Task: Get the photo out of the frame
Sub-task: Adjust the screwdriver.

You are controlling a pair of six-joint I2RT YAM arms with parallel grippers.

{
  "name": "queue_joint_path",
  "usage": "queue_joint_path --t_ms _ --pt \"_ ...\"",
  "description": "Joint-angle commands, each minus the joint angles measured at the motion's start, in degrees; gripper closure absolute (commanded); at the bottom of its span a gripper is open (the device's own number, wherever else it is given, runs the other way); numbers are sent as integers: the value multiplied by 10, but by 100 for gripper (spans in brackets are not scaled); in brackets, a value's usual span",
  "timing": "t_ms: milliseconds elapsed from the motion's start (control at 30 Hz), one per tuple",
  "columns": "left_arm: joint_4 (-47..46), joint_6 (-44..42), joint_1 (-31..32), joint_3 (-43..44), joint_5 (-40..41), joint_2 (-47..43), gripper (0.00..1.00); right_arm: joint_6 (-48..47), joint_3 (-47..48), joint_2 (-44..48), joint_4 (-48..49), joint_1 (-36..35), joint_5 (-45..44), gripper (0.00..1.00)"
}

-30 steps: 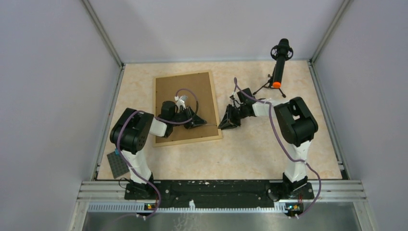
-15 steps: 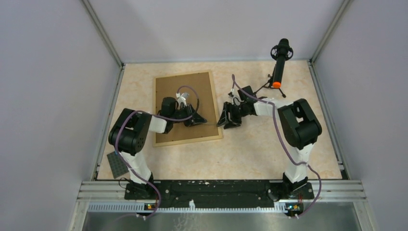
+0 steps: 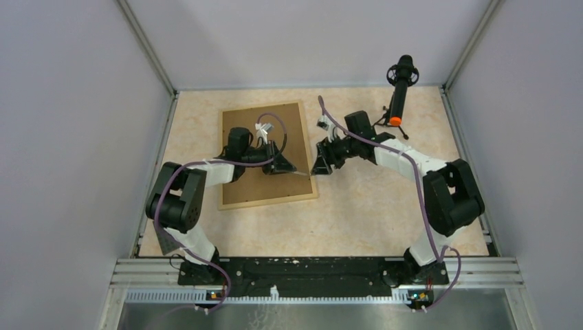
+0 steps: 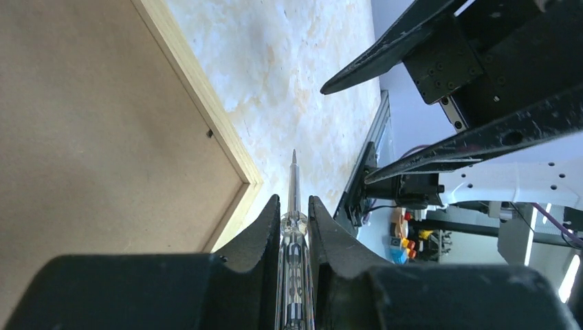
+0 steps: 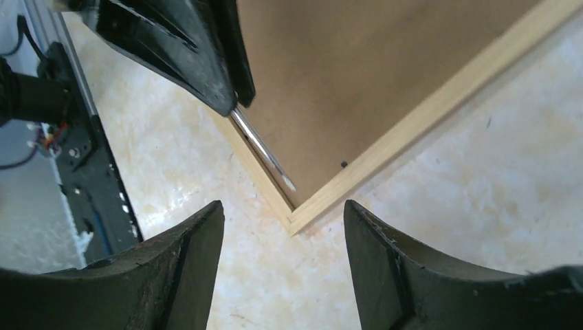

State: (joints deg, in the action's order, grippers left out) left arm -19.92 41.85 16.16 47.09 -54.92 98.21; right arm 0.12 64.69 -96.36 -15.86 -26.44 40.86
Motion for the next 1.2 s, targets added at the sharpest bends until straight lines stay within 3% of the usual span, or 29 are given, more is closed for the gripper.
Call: queue_joint_path --t_ms 0,133,500,567,633,667,800,867,967,1167 --pt "12 3 2 19 -30 -26 100 -128 41 17 0 -33 4 37" --pt "10 21 7 24 -40 -25 100 -156 60 1 -10 -59 -12 40" --pt "-26 67 9 17 -54 -38 100 -215 62 -24 -12 -94 -36 61" --pt "-27 69 9 18 -57 -38 100 -228 59 -24 -14 -97 -38 68" --pt "-27 65 9 18 -62 -40 100 -232 60 -23 -12 -98 -34 90" --pt "-22 59 9 19 -66 -41 98 -235 64 -23 -17 -99 -27 99" --pt "57 -28 9 34 -95 -55 62 -251 81 -19 -62 -98 19 100" --pt "112 -96 9 42 -106 -64 52 -264 87 -16 -84 -98 40 100" --pt "150 -148 9 42 -125 -68 45 -275 87 -12 -99 -98 65 100" --pt "160 -161 10 41 -133 -58 43 -290 98 -23 -130 -98 94 100"
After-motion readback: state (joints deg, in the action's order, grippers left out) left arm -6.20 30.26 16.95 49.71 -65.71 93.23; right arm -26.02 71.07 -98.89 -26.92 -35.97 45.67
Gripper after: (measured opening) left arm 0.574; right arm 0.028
